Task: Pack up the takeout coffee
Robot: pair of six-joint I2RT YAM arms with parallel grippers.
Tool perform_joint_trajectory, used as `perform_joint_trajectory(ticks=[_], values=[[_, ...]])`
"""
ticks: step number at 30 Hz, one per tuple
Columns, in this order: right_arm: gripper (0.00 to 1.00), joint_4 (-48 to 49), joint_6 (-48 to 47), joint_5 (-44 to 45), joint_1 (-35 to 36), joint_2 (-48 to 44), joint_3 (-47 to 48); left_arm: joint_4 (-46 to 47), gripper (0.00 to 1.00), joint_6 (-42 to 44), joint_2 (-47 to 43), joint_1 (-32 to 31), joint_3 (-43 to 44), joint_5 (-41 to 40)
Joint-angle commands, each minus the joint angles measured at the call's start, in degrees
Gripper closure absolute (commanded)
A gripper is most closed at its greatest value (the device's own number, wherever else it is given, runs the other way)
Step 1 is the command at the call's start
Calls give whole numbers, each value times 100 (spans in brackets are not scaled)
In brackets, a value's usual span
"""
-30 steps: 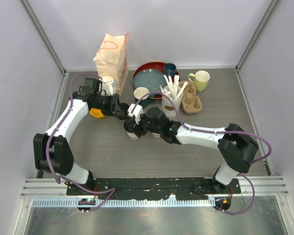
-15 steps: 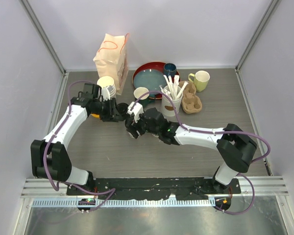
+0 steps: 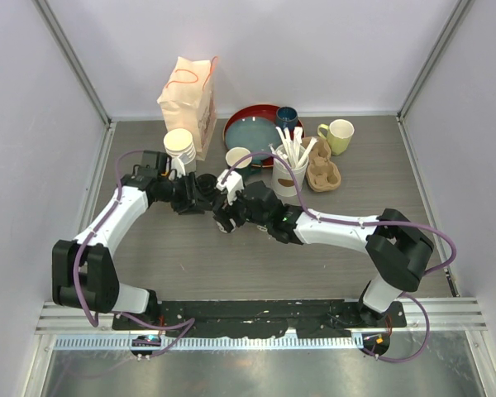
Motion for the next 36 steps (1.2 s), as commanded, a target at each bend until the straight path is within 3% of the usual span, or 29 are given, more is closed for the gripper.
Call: perform_joint_trajectory(ticks=[1, 16, 21, 27, 36], values=[[26, 22, 86, 85, 70, -13, 213, 382, 59, -218, -14, 18, -96, 338], [24, -197, 59, 208, 193, -241, 495, 127, 65, -104, -145, 79, -25, 320], [25, -802, 191, 278, 88, -365, 1082, -22, 67, -261, -207, 132, -34, 320], [28, -1945, 700, -284, -465, -58, 1962, 91, 68, -648, -189, 132, -271, 416], [36, -2157, 1184, -1136, -976, 514, 1981, 574, 66, -982, -163, 123, -535, 750]])
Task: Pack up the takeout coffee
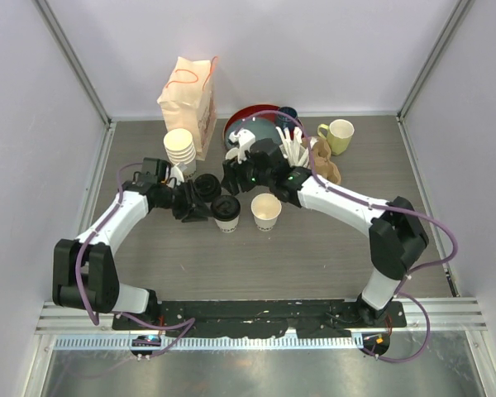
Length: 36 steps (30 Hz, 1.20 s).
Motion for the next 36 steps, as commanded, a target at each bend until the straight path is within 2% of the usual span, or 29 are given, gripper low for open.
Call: perform_joint_trajectory(ticks=[1, 6, 14, 18, 25, 36], values=[[36, -245, 329, -584, 56, 248, 24, 437, 66, -294, -144, 19, -100, 381], [36, -8, 505, -689, 56, 266, -292, 656, 66, -382, -47, 19, -153, 417], [46, 282, 751, -584, 47, 160, -714, 982, 71, -540, 181, 19, -276, 390], [49, 535, 918, -681, 47, 151, -942, 1044, 79, -540, 322, 19, -276, 373], [61, 932, 1269, -716, 47, 20, -1426, 1062, 89, -479, 463, 19, -381, 250], [66, 1372, 1587, -558, 47, -288, -2226, 1079, 100, -321, 822, 19, -847, -444]])
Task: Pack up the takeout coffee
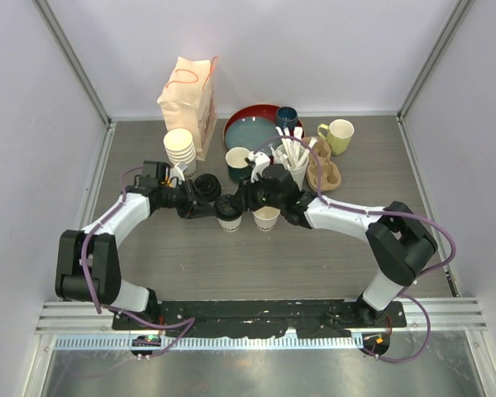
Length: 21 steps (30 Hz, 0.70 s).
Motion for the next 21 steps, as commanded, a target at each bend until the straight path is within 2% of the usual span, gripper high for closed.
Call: perform_joint_trajectory(ticks=[1, 6, 13, 21], values=[[66, -175, 275, -189, 132, -144, -394, -147, 100, 270, 565, -60, -434, -1198], [68, 27, 363, -223, 123, -91, -562, -182, 100, 305, 943, -60, -390, -1181], [70, 62, 372, -171, 123, -126, -614, -191, 100, 349, 1040, -60, -338, -1296], [69, 1, 293, -153, 123, -170, -527, -165, 100, 445, 672, -60, 251, -804]])
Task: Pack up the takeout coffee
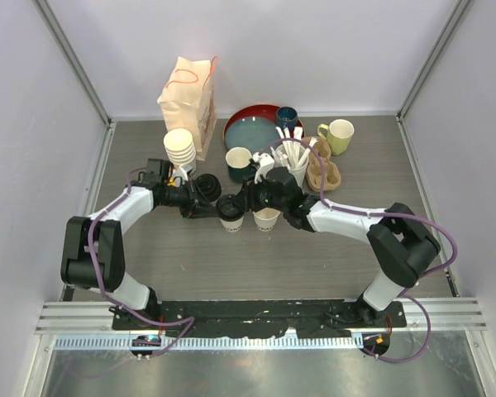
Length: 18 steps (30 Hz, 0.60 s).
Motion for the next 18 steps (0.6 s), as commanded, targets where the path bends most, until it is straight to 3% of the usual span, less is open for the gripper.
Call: perform_joint_trajectory(ticks=[1, 10, 18], values=[[68, -596, 63, -269, 152, -37, -76, 12, 99, 461, 86, -93, 9, -1258], [52, -912, -192, -330, 169, -116, 345, -154, 76, 716, 156, -93, 351, -1083], [47, -1141, -385, -155, 152, -230, 653, -110, 71, 698, 15, -67, 580, -889]])
